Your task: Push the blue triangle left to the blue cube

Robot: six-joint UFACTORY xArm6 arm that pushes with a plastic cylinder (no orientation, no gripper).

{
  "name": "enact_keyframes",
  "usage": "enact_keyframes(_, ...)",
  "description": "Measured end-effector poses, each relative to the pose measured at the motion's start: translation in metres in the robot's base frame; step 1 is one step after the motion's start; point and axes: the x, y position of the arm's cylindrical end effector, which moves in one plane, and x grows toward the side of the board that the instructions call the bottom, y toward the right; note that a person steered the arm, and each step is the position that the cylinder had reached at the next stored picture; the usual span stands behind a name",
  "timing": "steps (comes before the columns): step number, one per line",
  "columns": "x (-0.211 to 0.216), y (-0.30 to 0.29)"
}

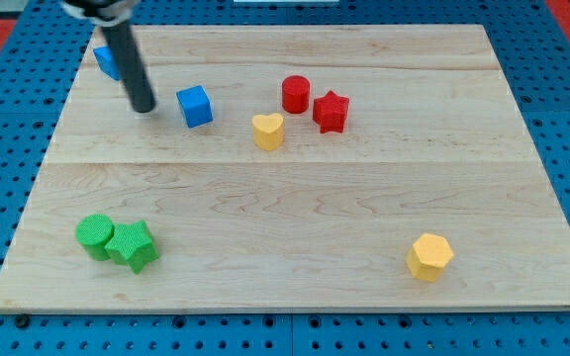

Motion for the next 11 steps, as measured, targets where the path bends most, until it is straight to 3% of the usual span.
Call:
enact_keyframes(1, 0.007, 0.044)
enact_keyframes(2, -0.015, 0.008)
enact_keyframes(3, -0.078, 0.016)
enact_keyframes(4, -0.126, -0.029)
enact_keyframes(5, -0.101, -0.076)
enact_keyframes(6, -0.044, -0.075)
enact_keyframes(7, -0.088, -0.067)
enact_keyframes(8, -0.109, -0.114)
enact_keyframes(10, -0.01, -0.106)
enact_keyframes(11, 0.006, -0.091)
